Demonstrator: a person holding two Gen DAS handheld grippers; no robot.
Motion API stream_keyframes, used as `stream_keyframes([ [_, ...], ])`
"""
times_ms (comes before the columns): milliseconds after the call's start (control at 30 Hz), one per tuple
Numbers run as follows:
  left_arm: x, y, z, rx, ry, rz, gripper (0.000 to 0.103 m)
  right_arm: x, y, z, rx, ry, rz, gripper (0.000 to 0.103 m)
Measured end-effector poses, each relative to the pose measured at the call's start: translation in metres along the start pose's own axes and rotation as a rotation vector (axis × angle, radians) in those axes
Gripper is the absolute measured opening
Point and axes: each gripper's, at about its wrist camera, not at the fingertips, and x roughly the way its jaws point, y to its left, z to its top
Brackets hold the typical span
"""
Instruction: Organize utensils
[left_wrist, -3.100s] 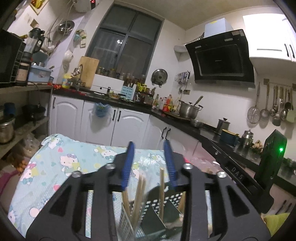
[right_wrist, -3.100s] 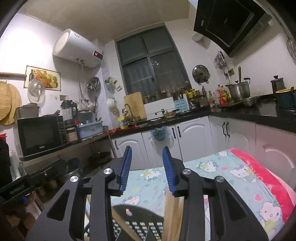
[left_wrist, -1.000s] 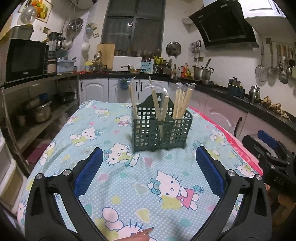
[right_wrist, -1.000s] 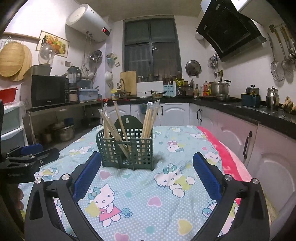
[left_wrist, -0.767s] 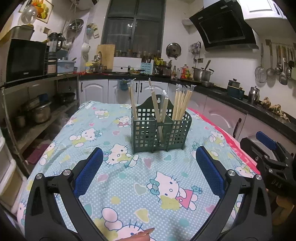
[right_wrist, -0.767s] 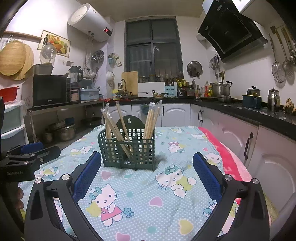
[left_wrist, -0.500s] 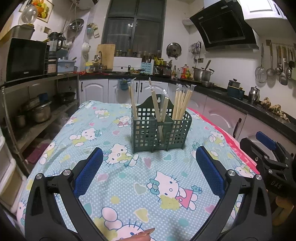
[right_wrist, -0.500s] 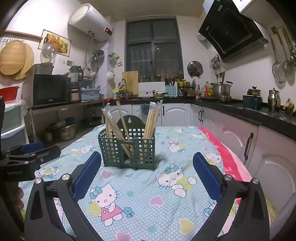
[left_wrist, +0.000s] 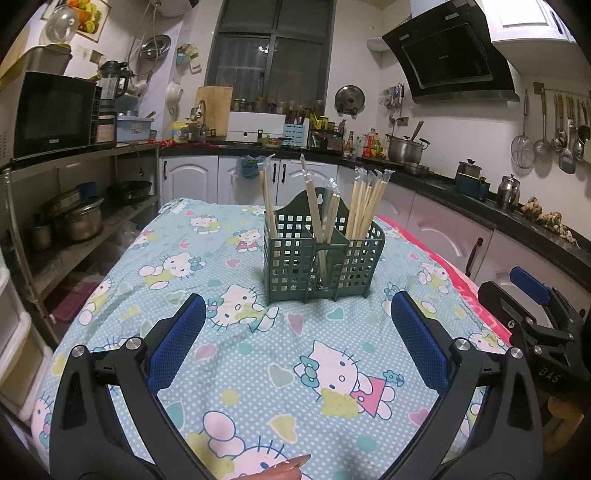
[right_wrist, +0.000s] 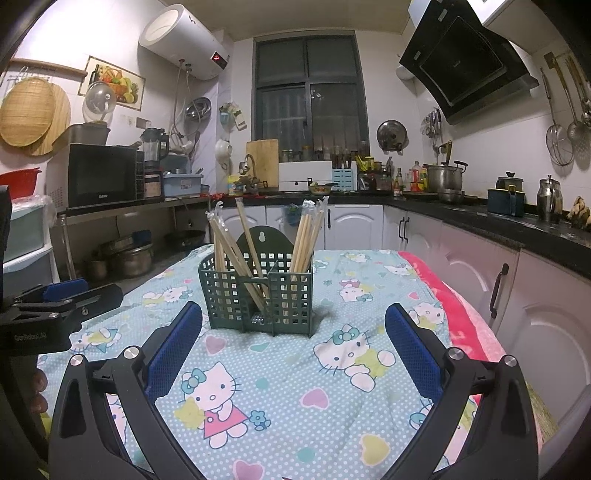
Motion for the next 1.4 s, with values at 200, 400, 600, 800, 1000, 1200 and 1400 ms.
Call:
stream_keyframes([
  [200,0.0006,0.0009,-0.0007,-0.003,-0.003,0.001,0.092,-0.0012,0.0017,-0.0012,-0.001,-0.002,0.005,0.097],
  [400,0.0009,0.0016,-0.0009,-0.004,0.001,0.002,0.092,-0.0009,0.0017,-0.0010,-0.001,0.002,0.008,0.097],
  [600,0.0004,0.0015,-0.0008,-0.003,-0.002,0.002,0.092,-0.0012,0.0017,-0.0009,0.000,0.001,0.009,0.097],
  [800,0.0007,0.0017,-0.0006,-0.002,-0.002,0.000,0.092,-0.0010,0.0017,-0.0010,0.000,0.005,0.009,0.097],
  [1000,0.0010,0.0021,-0.0009,-0.005,-0.003,0.001,0.092,-0.0009,0.0021,-0.0011,0.000,0.005,0.009,0.097],
  [1200,0.0008,0.0020,-0.0011,-0.005,-0.002,0.000,0.092,-0.0009,0.0020,-0.0011,0.000,0.007,0.013,0.097],
  [1400,0.0023,0.0026,0.0003,-0.009,0.005,0.007,0.092,0.0001,0.0021,-0.0013,-0.001,0.010,0.018,0.097],
])
